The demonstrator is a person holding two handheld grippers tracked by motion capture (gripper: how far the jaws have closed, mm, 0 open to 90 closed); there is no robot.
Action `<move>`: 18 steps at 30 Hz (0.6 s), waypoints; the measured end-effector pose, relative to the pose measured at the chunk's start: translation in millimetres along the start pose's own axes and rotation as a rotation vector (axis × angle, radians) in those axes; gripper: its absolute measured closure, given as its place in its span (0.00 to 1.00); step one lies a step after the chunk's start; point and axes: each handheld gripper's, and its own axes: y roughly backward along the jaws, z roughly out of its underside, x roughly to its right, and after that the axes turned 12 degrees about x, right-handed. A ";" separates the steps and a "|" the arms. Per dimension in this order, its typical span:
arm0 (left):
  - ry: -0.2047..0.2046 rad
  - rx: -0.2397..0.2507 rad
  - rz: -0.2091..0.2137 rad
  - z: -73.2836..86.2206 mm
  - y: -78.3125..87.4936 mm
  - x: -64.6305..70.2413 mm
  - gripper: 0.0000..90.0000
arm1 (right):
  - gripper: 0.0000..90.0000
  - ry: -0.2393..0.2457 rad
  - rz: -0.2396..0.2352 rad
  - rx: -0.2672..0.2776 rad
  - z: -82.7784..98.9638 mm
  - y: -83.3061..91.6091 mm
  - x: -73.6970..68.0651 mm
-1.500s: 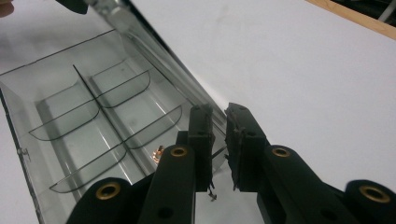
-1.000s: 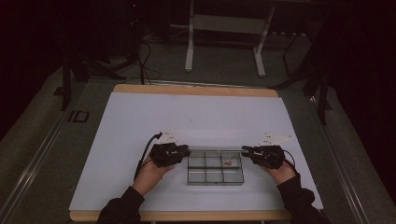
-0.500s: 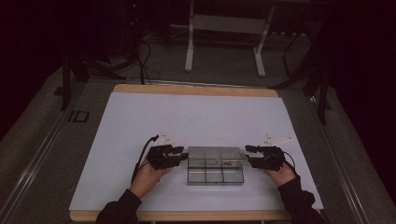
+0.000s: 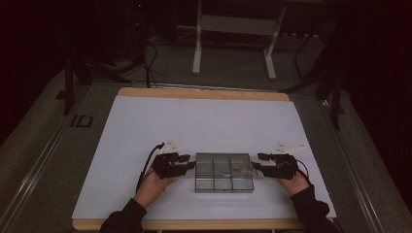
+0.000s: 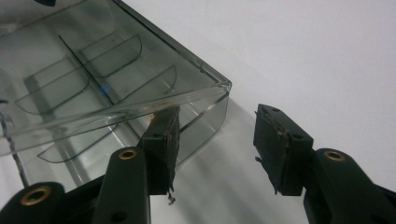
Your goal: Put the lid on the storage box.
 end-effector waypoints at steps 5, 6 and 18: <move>0.005 -0.007 -0.001 2.0 -1.5 -1.1 0.68 | 0.56 -0.007 0.004 -0.001 2.1 -1.1 2.1; 0.008 -0.009 -0.002 2.8 -2.1 -1.3 0.68 | 0.56 -0.008 0.005 -0.004 2.6 -1.4 2.3; 0.053 -0.031 -0.033 15.0 -6.1 -13.7 0.63 | 0.54 -0.022 0.017 -0.003 7.5 -2.6 6.9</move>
